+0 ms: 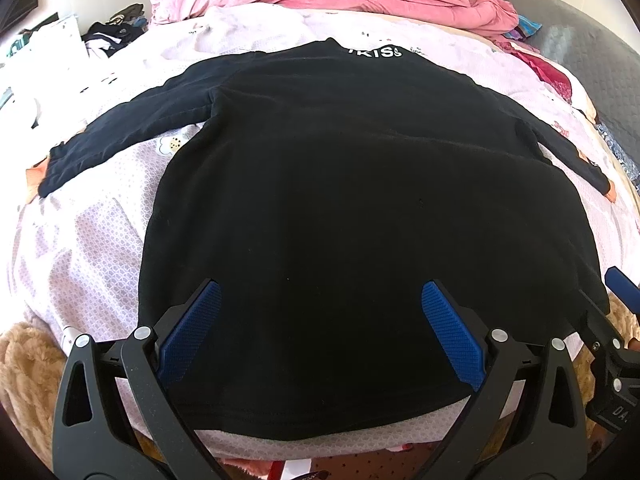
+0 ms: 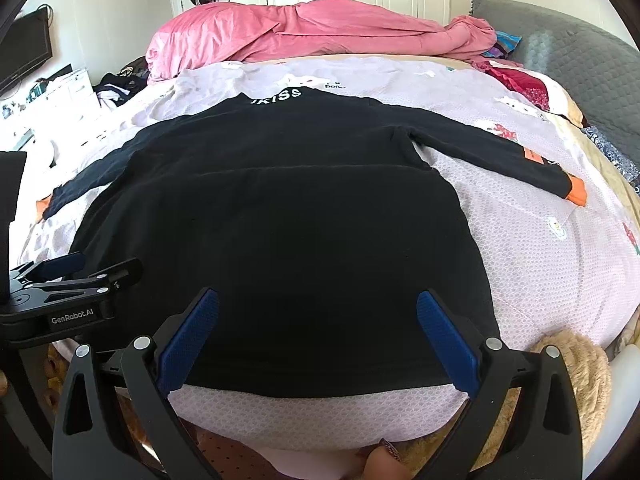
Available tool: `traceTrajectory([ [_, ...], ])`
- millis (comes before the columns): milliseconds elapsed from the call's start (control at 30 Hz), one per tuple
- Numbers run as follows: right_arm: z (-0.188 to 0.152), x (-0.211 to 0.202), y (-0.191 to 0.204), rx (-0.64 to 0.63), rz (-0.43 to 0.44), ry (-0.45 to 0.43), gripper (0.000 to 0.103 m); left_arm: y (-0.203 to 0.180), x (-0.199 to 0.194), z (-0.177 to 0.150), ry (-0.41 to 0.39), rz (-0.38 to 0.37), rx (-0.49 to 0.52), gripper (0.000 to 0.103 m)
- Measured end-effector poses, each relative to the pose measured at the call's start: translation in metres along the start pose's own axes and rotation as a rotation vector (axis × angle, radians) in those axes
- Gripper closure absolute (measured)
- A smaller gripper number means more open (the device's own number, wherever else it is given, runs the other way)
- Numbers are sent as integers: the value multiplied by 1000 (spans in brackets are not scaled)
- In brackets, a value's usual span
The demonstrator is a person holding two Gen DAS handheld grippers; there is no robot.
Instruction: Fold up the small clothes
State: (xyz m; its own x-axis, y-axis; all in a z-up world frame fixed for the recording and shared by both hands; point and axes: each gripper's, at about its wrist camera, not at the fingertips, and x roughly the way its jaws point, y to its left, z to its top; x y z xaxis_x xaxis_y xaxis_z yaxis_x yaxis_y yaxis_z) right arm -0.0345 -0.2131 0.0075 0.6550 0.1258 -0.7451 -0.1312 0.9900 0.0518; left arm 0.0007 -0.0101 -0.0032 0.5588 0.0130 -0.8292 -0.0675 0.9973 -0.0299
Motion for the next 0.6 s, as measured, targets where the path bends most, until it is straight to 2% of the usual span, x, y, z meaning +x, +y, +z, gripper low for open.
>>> traceTrajectory([
  [600, -4, -3, -2, 4, -4, -2, 4, -1, -2, -4, 6, 1, -1, 8],
])
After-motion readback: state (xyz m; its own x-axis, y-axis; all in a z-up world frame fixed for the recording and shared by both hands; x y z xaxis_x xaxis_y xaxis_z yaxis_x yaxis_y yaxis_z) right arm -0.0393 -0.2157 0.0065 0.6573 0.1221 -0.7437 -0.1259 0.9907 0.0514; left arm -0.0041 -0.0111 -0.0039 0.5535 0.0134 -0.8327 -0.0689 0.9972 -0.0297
